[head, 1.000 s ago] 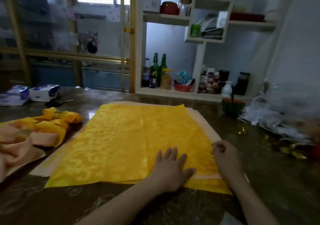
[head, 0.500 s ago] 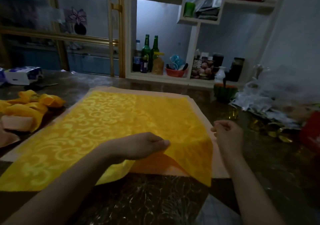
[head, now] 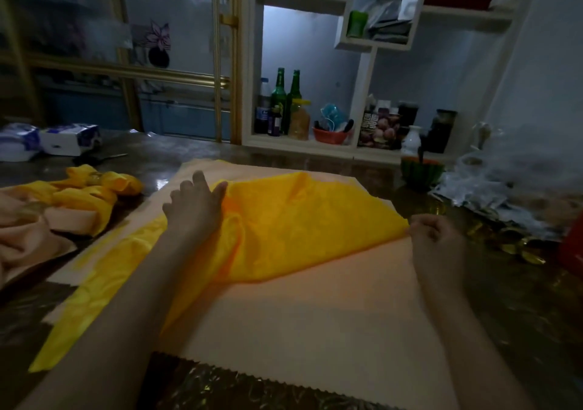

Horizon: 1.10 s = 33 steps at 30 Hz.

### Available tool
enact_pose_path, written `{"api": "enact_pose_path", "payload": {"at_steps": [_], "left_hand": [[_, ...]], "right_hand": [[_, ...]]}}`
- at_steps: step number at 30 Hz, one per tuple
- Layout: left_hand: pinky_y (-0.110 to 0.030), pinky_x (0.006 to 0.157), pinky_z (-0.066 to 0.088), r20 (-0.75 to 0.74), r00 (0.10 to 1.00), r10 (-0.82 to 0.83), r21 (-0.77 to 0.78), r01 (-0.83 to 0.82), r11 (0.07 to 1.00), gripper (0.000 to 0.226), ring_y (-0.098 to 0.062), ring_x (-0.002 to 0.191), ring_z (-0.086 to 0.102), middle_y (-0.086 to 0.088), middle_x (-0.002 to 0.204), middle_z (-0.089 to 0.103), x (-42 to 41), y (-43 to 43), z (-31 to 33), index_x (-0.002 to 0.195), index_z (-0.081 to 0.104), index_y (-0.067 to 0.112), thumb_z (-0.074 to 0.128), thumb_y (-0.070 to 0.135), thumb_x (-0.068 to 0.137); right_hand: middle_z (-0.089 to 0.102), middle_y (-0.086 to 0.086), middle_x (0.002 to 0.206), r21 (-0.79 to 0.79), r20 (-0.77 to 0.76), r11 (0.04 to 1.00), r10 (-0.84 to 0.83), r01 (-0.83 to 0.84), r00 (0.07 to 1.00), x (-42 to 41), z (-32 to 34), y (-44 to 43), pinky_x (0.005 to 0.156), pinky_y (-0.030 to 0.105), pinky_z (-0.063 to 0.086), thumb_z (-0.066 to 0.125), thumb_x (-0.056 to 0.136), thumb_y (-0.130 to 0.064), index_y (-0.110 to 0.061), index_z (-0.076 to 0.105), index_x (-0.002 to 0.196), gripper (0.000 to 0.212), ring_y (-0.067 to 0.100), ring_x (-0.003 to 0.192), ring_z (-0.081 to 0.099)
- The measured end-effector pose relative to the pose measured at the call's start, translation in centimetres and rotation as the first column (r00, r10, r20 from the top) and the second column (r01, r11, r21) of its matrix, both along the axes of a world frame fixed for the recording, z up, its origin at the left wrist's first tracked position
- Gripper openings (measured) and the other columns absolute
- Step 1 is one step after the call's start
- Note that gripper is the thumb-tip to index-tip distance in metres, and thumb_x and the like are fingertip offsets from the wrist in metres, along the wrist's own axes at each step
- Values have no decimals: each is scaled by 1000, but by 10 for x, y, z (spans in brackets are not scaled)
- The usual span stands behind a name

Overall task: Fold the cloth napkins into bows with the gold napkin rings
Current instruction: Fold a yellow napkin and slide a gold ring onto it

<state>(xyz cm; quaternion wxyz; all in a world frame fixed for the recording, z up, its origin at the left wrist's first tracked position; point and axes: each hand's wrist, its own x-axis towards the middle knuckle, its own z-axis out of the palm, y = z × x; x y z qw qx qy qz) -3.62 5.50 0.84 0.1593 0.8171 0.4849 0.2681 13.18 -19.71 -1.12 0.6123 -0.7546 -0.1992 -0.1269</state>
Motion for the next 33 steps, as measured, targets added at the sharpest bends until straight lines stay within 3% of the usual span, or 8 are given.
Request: {"api": "enact_pose_path", "payload": {"at_steps": [2, 4, 9, 13, 18, 21, 27, 33], "left_hand": [[-50, 101, 34, -68, 996, 60, 122, -51, 991, 64, -38, 128, 36, -21, 140, 38, -3, -7, 0, 142, 27, 7, 28, 52, 96], [-47, 102, 34, -148, 987, -56, 146, 78, 986, 60, -35, 129, 35, -19, 139, 39, 1, -24, 2, 141, 30, 8, 29, 50, 97], [-56, 112, 0, -528, 725, -443, -198, 402, 894, 75, -29, 145, -3, -12, 156, 11, 18, -63, -22, 147, 22, 13, 35, 62, 91], [-58, 111, -7, -575, 659, -485, -250, 423, 871, 93, -30, 145, -8, -10, 157, 8, 12, -63, -19, 148, 19, 15, 41, 73, 79], [-56, 114, -3, -549, 633, -546, -315, 448, 837, 95, -28, 145, -5, -6, 157, 11, 7, -56, -11, 149, 19, 17, 57, 65, 77], [-51, 116, 7, -540, 616, -573, -333, 469, 818, 89, -26, 146, -1, -3, 157, 15, 5, -47, -8, 150, 16, 21, 64, 51, 81], [-35, 105, 37, -627, 487, -609, -377, 495, 783, 71, -25, 142, 20, -5, 148, 34, 2, -46, 2, 144, 29, 26, 62, 15, 82], [-38, 107, 35, -668, 502, -549, -276, 518, 810, 67, -25, 138, 28, -7, 150, 31, -1, -56, -9, 147, 25, 24, 50, 9, 87]], "right_hand": [[56, 3, 110, -233, 93, 967, 131, -106, 987, -11, -11, 13, 73, 27, 41, 50, 95, -16, -18, 57, 116, 22, 14, 97, 51], [55, 3, 124, -470, 158, 864, 284, -181, 946, -21, -24, 26, 90, 29, 40, 50, 95, -20, -21, 53, 126, 31, 17, 113, 49], [41, 1, 144, -768, 148, 615, 446, -181, 883, -24, -39, 42, 103, 26, 29, 44, 96, -18, -22, 40, 140, 44, 19, 128, 38], [28, 1, 152, -848, 224, 529, 422, -38, 879, -7, -33, 48, 110, 28, 19, 42, 92, -8, -22, 34, 143, 53, 18, 138, 26], [56, 8, 131, -867, 288, 496, 419, 49, 861, 17, -28, 57, 99, 29, 33, 34, 94, -10, -14, 57, 125, 39, 24, 121, 48], [66, 12, 110, -878, 354, 463, 464, 118, 812, 21, -21, 56, 89, 34, 39, 22, 78, -18, -10, 67, 109, 55, 29, 104, 58], [65, 7, 61, -831, 552, 412, 528, 374, 646, 29, -4, 25, 61, 36, 49, 69, 58, 1, -13, 68, 66, 17, 27, 53, 61], [57, 3, 120, -885, 435, 118, 553, 450, 711, 3, 14, -31, 93, 28, 34, 40, 94, -11, -19, 49, 123, 31, 22, 110, 56]]}}
